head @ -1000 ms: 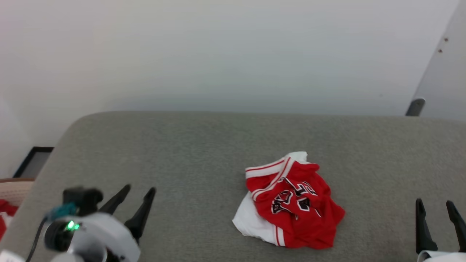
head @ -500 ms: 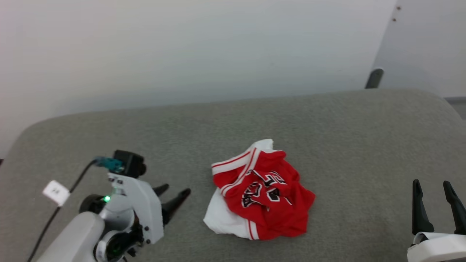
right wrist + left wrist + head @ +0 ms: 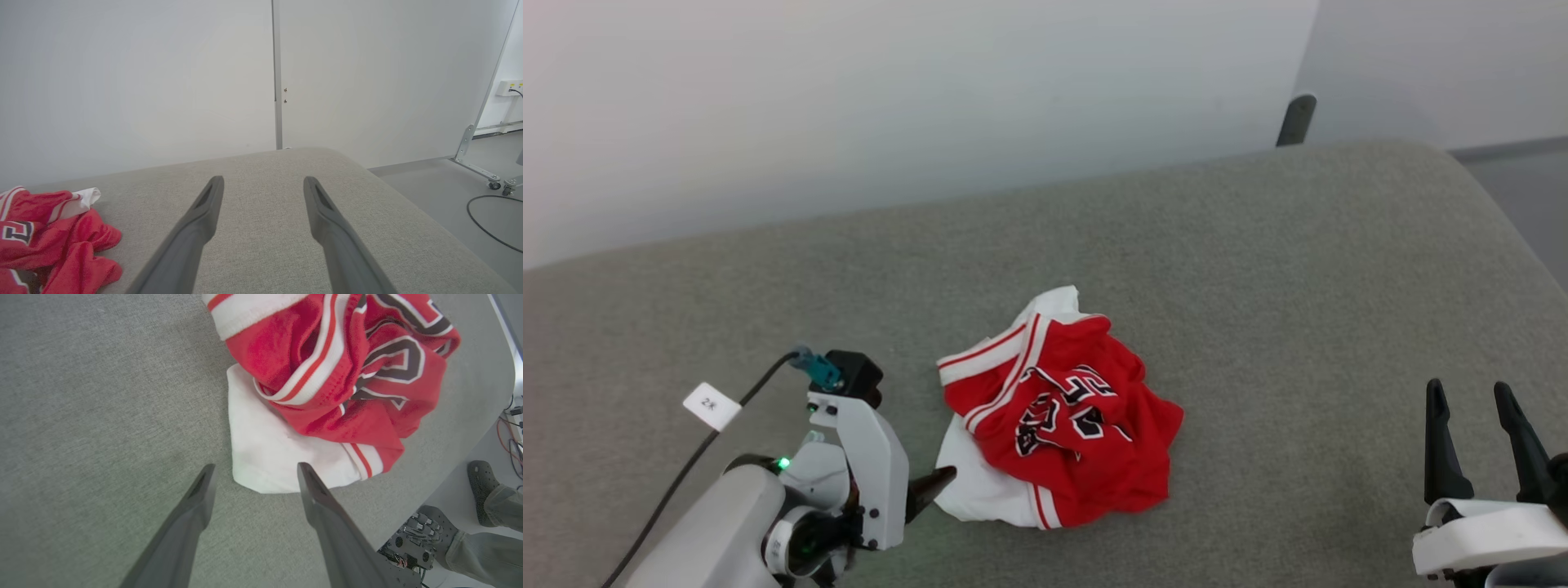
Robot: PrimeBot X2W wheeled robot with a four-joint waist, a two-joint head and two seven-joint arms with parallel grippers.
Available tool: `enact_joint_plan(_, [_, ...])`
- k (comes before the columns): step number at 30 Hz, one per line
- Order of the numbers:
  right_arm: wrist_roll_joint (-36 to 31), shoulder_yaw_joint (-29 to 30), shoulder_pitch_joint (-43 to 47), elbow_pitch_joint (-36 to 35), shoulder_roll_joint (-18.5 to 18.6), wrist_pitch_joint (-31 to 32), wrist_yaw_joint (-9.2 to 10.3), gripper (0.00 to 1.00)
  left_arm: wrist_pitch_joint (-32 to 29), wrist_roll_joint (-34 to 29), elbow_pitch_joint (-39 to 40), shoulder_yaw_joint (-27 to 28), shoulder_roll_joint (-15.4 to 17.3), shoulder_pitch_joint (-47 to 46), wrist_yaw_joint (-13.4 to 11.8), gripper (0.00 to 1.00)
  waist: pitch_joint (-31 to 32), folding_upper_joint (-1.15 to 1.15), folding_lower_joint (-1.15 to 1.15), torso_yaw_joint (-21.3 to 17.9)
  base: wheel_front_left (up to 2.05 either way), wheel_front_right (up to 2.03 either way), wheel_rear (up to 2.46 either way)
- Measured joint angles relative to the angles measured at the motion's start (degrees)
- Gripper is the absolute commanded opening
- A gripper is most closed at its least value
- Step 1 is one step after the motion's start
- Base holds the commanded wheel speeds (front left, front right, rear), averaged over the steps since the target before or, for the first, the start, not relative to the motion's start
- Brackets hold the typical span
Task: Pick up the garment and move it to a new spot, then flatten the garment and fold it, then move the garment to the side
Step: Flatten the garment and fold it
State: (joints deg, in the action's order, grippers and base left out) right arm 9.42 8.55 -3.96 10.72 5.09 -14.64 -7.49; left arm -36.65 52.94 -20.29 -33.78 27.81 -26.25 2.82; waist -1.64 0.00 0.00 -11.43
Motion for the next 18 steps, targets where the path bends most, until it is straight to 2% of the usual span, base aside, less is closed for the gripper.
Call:
enact_joint_plan(16, [0.1, -0.6, -3.4, 0.4, -1.2, -0.3, 0.00, 1.00, 1.5, -0.7, -10.3, -0.7, -1.8, -3.6, 0.7, 1.00, -6.7, 0.00, 0.00, -3.2, 0.00, 0.00, 0.00])
enact_joint_plan(17, [0.1, -0.6, -3.7, 0.4, -1.2, -0.3, 0.00, 1.00, 1.4, -0.4, -10.9, -0.6, -2.1, -3.8, 0.7, 0.91, -6.9, 0.00, 0.00, -3.3, 0.00, 0.00, 0.00])
enact_joint_plan(18, [0.1, -0.6, -3.7, 0.4, -1.2, -0.3, 0.00, 1.00, 1.1, 0.1, -11.4, -0.4, -2.3, -4.0, 0.7, 0.49, -7.1, 0.00, 0.00, -3.3, 0.00, 0.00, 0.00])
